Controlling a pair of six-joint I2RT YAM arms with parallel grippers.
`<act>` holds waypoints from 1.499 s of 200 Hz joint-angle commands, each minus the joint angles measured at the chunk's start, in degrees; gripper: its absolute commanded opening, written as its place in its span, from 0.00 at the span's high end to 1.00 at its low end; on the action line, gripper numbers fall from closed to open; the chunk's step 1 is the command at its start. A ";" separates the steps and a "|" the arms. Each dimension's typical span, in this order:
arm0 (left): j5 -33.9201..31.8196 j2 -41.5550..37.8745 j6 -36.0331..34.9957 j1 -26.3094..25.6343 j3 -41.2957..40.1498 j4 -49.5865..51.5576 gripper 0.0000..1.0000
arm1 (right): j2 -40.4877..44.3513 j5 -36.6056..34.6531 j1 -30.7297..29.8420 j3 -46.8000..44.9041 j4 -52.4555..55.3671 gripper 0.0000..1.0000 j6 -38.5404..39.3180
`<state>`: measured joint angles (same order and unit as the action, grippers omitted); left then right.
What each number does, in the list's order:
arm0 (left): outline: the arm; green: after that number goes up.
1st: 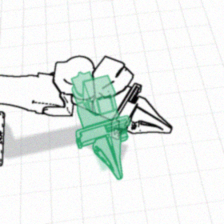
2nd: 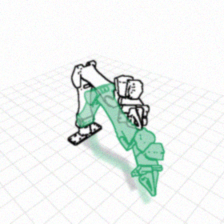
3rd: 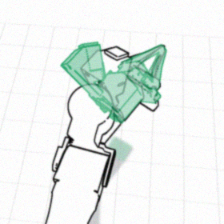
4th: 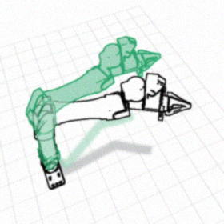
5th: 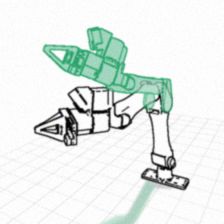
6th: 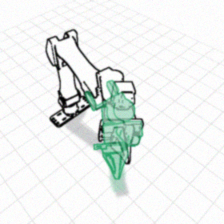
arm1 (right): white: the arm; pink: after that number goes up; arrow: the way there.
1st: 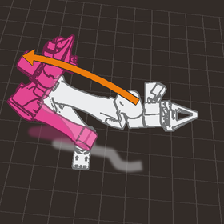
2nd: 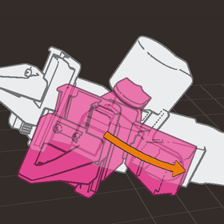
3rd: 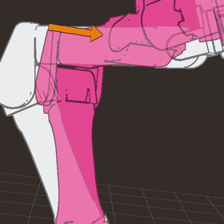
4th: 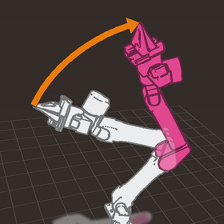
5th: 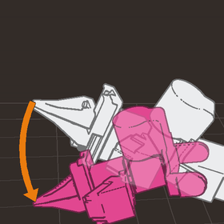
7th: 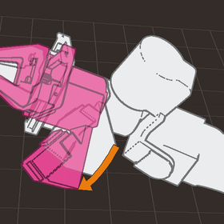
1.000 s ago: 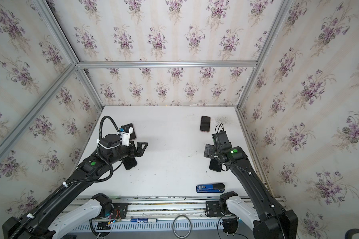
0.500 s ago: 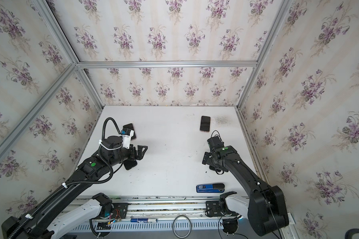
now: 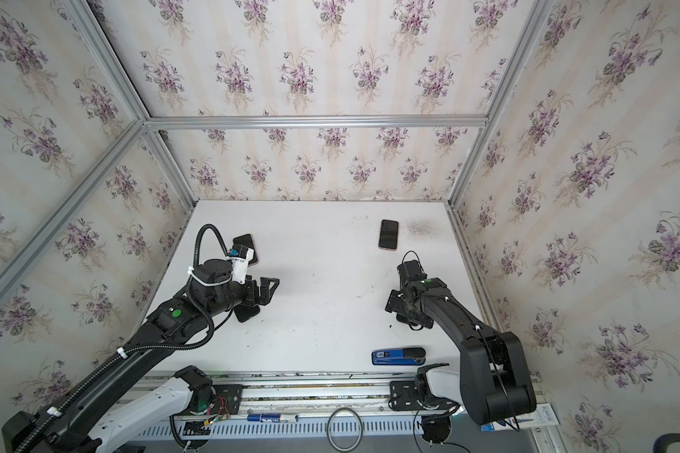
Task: Take the phone out of the phone case
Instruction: Pick up the phone from the middle-right of the table.
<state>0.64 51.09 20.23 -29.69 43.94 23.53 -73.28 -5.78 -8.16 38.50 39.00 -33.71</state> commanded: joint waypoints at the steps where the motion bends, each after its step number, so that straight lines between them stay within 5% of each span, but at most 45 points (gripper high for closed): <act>1: -0.52 0.11 0.25 -0.11 -0.02 -0.16 0.00 | -1.15 2.45 1.19 0.21 -2.73 0.00 3.13; 167: -0.11 0.81 -0.11 -0.19 0.28 -0.06 0.00 | -9.99 5.10 3.57 2.70 -4.11 0.17 5.68; 300: 1.32 1.88 0.77 -0.27 0.89 -0.28 0.00 | -5.68 10.00 3.28 -0.43 -9.30 0.39 7.34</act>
<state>1.39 52.82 20.32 -29.98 44.36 23.73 -80.09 -0.27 -4.60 38.87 33.19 -26.98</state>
